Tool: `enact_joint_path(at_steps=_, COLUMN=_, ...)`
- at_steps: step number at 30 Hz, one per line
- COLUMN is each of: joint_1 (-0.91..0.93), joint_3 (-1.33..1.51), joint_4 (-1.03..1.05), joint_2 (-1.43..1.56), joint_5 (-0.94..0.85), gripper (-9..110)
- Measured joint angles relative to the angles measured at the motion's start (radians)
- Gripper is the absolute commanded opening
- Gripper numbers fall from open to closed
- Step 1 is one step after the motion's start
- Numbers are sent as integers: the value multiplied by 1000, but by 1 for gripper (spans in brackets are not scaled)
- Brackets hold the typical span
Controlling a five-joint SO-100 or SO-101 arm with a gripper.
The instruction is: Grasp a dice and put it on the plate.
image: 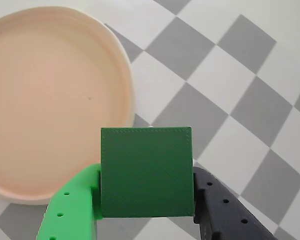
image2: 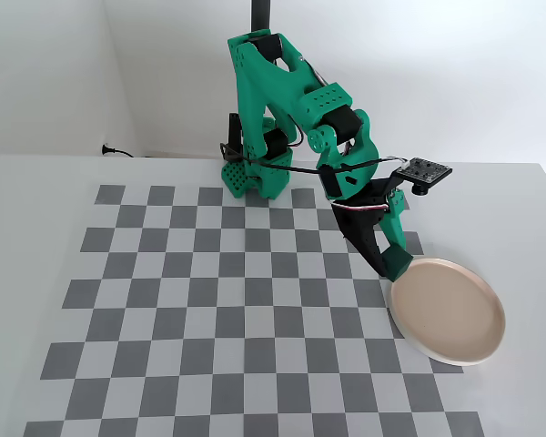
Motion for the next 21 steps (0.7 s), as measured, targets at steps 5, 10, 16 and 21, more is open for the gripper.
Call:
enact_joint_path(at_steps=5, joint_1=-63, joint_3=-107, joint_4=-18, joint_2=-163, joint_5=0, gripper=-4)
enact_joint_path(at_steps=10, joint_1=-112, joint_3=-275, joint_4=-18, joint_2=-360, joint_5=0, gripper=-4)
enact_joint_path(at_steps=16, joint_1=-172, joint_3=-548, joint_4=46, joint_2=-620, joint_5=37, gripper=-4)
enact_joint_path(at_steps=21, joint_1=-216, joint_3=-804, joint_4=138, joint_2=-854, joint_5=72, gripper=-4)
